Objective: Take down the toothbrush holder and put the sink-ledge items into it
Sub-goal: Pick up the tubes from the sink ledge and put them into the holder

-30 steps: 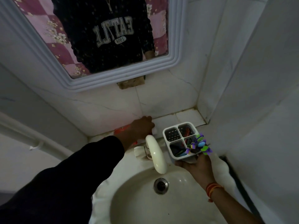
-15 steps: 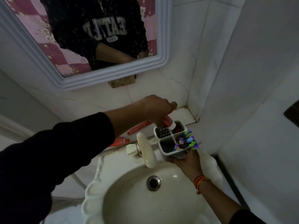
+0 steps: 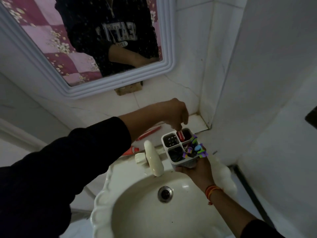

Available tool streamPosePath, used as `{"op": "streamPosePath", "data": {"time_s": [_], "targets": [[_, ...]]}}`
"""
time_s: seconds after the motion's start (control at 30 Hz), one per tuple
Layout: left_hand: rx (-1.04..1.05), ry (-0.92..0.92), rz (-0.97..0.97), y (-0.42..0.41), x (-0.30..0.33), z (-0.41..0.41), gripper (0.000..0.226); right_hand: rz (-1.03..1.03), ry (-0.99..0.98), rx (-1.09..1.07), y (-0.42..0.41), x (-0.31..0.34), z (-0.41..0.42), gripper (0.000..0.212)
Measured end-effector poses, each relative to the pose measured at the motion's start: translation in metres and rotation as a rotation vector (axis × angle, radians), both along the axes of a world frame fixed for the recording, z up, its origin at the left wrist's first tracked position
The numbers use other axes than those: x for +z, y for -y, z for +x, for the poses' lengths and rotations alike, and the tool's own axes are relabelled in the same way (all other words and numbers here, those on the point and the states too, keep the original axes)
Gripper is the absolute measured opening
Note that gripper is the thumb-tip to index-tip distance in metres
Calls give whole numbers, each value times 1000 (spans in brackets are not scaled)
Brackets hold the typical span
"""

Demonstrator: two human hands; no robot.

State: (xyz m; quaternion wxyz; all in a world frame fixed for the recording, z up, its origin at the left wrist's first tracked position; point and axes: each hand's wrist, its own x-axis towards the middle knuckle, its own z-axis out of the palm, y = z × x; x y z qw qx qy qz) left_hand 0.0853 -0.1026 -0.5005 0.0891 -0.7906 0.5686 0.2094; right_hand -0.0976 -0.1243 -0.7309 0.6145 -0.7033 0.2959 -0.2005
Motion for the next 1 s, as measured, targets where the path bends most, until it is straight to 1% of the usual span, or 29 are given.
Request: {"op": "streamPosePath", "data": {"time_s": [0.03,0.07,0.13,0.2,0.3,0.37,0.5,0.57,0.63,0.67,0.77,0.83,0.87,0.93,1.0], "targets": [[57,-17,-24,-5,-5,11,33,0,-4,-6,0,0,1,110],[94,3,-35,-11,-14,22,29,11,-5,-11,1,-1,1,110],[141,93,8,-24,-39,44,28,5,-10,-2,-1,-1,1,106],[182,155,82,-38,-71,61,36,25,-17,-3,-1,-3,2,102],[238,166,132,-55,-110,71,51,48,14,2,-1,-8,2,97],[228,179,104,-60,-129,72,54,44,-10,-9,-1,-6,2,98],[259,183,62,-62,-146,75,44,38,-40,-29,-3,-1,2,102],[296,166,48,-61,-147,74,45,28,-59,-27,-3,-1,2,99],[338,142,-32,-61,-138,70,48,29,-72,-19,-3,-1,2,95],[367,117,-102,-60,-129,68,50,36,-75,-18,-2,-1,2,94],[471,-43,-426,-64,-85,54,51,49,-74,-10,-1,0,2,93],[467,-136,-658,-70,-52,36,42,65,-69,-10,-2,2,2,91],[447,-161,-730,-73,-36,26,38,70,-58,-9,-2,3,2,90],[403,-197,-776,-79,-12,5,34,66,-44,-2,-2,4,4,90],[370,-218,-719,-82,-3,-10,33,60,-51,5,-2,4,4,90]]}}
